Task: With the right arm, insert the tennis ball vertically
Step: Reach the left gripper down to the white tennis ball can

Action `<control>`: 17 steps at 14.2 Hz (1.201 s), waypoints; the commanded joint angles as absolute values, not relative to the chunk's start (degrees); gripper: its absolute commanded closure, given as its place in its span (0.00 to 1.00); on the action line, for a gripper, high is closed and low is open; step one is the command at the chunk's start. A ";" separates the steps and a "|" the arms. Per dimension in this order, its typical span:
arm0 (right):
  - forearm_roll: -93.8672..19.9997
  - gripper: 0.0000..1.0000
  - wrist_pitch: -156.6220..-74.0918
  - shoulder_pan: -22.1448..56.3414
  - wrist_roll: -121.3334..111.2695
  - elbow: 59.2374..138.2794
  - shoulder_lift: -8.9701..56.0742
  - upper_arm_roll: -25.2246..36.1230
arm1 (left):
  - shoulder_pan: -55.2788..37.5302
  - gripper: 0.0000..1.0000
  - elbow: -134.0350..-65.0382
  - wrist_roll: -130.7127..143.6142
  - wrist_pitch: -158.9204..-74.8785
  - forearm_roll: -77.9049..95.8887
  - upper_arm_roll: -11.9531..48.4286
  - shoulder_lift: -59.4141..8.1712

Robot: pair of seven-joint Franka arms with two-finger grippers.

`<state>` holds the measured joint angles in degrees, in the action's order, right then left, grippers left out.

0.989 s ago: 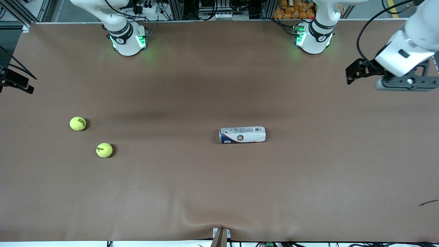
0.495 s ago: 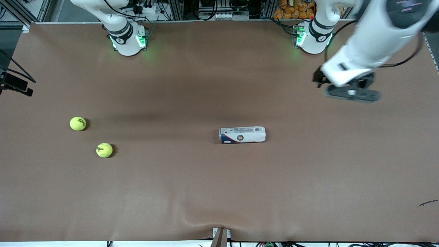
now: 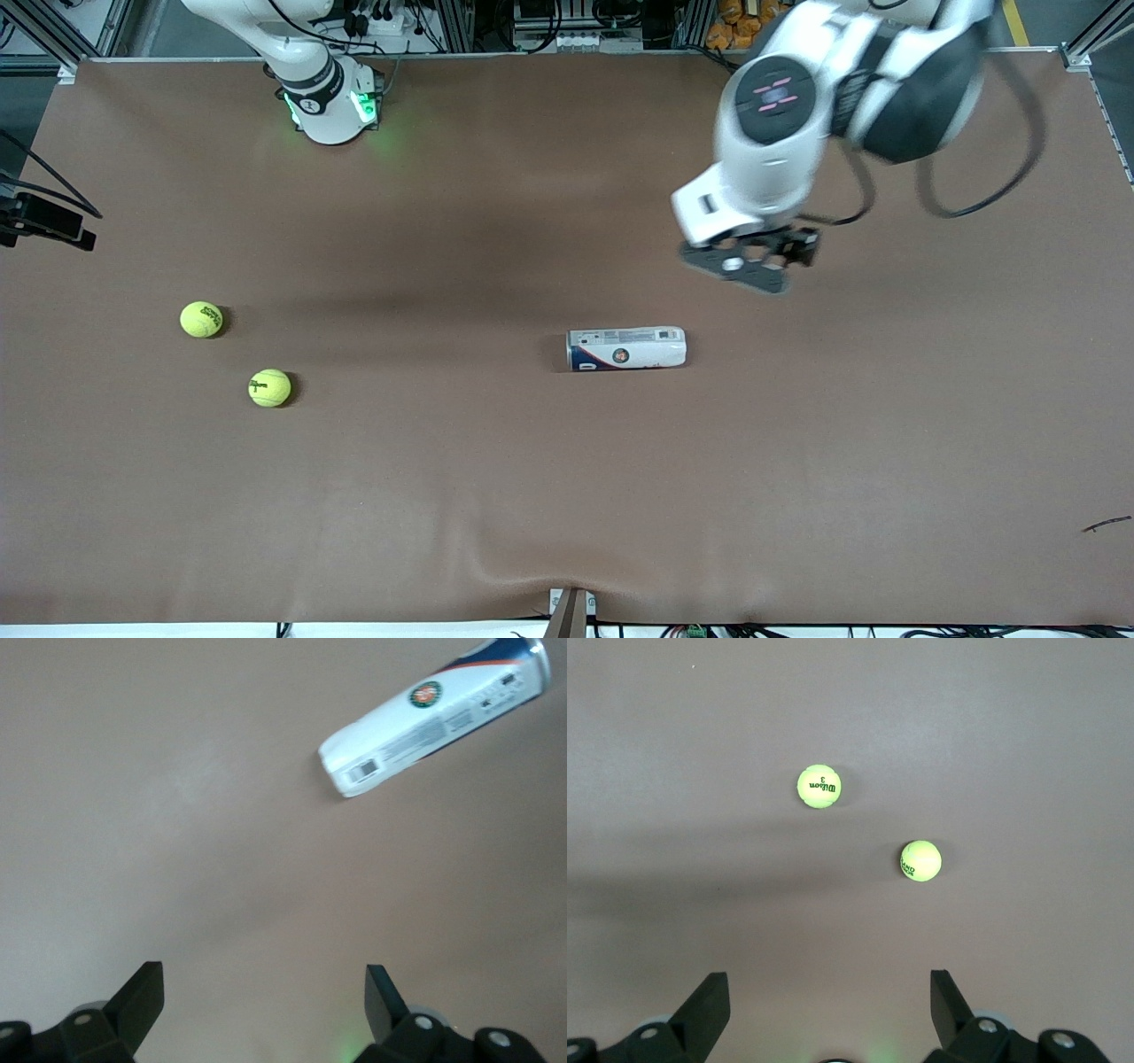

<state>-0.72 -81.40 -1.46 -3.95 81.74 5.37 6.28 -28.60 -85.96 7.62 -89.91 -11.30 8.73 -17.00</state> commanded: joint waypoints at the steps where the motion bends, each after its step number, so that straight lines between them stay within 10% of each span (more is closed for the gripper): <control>1: -0.88 0.00 -80.86 -2.20 -3.96 81.65 5.10 5.62 | -33.38 0.00 -81.39 2.92 -91.13 -13.53 8.44 -22.92; 17: -0.70 0.00 -81.12 -2.37 -3.87 81.48 5.19 5.62 | -40.87 0.00 -75.76 -29.16 -100.80 -22.24 8.00 -42.36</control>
